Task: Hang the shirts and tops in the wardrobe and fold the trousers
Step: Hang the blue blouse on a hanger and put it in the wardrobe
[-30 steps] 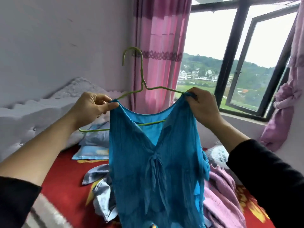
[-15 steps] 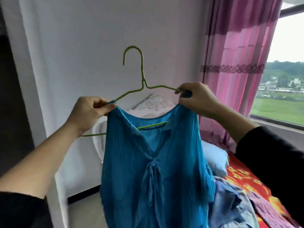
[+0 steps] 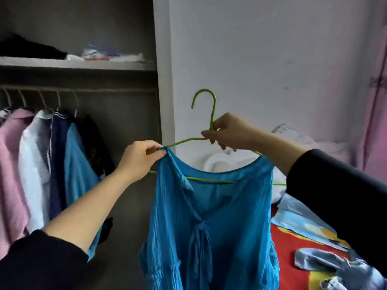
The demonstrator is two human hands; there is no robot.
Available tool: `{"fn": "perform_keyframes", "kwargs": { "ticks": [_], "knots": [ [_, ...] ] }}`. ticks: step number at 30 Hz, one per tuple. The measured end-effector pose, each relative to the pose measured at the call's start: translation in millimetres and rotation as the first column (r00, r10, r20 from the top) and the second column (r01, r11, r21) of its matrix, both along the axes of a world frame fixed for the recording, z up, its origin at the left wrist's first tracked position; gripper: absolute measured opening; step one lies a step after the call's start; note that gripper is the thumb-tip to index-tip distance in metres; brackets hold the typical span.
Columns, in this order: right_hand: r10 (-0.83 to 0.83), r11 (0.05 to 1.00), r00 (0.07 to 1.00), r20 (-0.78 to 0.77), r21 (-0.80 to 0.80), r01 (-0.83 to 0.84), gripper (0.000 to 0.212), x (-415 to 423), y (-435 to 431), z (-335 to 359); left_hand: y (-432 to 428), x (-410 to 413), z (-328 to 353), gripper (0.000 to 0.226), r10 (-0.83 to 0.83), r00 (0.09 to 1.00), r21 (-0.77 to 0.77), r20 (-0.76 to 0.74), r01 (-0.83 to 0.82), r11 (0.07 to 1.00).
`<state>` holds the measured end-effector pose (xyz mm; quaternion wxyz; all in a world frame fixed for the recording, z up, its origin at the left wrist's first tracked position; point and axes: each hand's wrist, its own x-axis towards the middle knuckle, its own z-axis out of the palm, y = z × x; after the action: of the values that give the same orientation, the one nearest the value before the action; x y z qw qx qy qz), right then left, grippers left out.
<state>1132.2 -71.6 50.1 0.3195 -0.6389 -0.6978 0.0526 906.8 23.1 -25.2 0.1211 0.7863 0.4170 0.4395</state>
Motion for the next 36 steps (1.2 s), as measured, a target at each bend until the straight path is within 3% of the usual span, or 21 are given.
{"fn": "perform_keyframes", "kwargs": {
  "ticks": [7,12,17,26,32,36],
  "knots": [
    [0.093,0.993,0.995,0.030,-0.071,-0.091,0.030,-76,99,-3,79,-51,-12,0.039,0.195,0.973,0.031,-0.124,-0.193,0.981],
    [0.112,0.993,0.989,0.101,-0.034,-0.109,0.034,-122,184,-12,148,-85,-13,0.047,0.222,0.948,-0.002,-0.228,-0.228,0.974],
    [0.218,0.963,0.976,-0.014,-0.157,-0.217,0.038,-160,270,-12,227,-118,0,0.047,0.275,0.923,-0.025,-0.268,-0.292,0.956],
    [0.178,0.984,0.983,0.038,-0.026,-0.177,0.030,-219,409,15,347,-187,43,0.045,0.444,0.829,0.099,-0.340,-0.438,0.893],
    [0.066,0.997,0.991,-0.118,0.053,-0.061,0.014,-251,498,36,418,-219,79,0.052,0.472,0.826,0.167,-0.307,-0.442,0.881],
    [0.071,0.993,0.976,-0.207,0.109,-0.049,0.018,-277,543,48,467,-238,104,0.061,0.474,0.830,0.250,-0.295,-0.412,0.876]
  ]
}}
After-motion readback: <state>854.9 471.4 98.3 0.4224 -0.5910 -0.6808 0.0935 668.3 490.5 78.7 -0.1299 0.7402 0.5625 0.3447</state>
